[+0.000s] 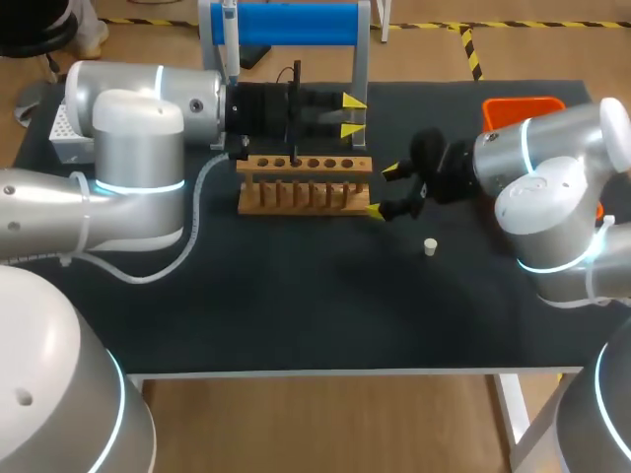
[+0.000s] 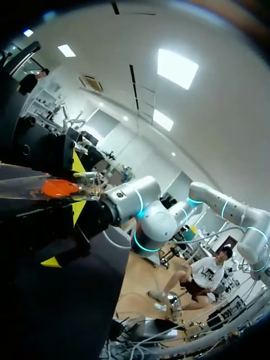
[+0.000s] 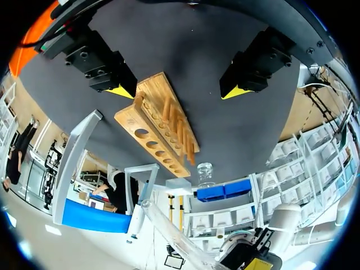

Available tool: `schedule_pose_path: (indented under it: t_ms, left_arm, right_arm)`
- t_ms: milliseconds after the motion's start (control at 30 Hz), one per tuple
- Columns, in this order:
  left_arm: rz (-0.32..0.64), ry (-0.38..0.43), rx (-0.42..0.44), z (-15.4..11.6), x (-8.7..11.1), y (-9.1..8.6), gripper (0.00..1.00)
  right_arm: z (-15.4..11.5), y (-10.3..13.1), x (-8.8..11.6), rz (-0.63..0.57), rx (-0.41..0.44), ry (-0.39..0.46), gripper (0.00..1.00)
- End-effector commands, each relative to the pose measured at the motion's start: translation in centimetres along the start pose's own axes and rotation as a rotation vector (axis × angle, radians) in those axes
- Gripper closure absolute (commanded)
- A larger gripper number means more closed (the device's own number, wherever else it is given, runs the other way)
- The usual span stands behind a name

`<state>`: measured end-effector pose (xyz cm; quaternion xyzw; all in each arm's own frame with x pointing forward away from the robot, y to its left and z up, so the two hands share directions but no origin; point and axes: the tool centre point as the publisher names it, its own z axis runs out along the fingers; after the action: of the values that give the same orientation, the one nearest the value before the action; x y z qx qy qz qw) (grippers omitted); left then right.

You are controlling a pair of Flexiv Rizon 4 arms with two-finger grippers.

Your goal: Invert the test tube, pick up the pipette, mount the tip to pipette, aspirate from beaker and dispense into the tube, eject the tip, return the pipette, and cap with the stopper.

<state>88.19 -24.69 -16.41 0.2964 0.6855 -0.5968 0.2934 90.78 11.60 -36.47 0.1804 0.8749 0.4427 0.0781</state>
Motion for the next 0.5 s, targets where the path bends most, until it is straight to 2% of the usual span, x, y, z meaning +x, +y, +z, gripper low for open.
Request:
schedule_pose_path:
  t_ms: [33, 333, 500]
  left_arm:
    - [-0.001, 0.003, -0.001, -0.03, -0.08, -0.02, 1.00]
    - [-0.001, 0.003, -0.001, -0.03, -0.08, -0.02, 1.00]
    - [-0.070, 0.036, 0.012, -0.59, -0.39, 0.38, 1.00]
  right_arm:
    - [-0.07, -0.03, 0.02, 0.000, 0.001, 0.001, 0.00]
    - [-0.07, -0.03, 0.02, 0.000, 0.001, 0.001, 0.00]
    - [-0.07, -0.03, 0.02, 0.000, 0.001, 0.001, 0.00]
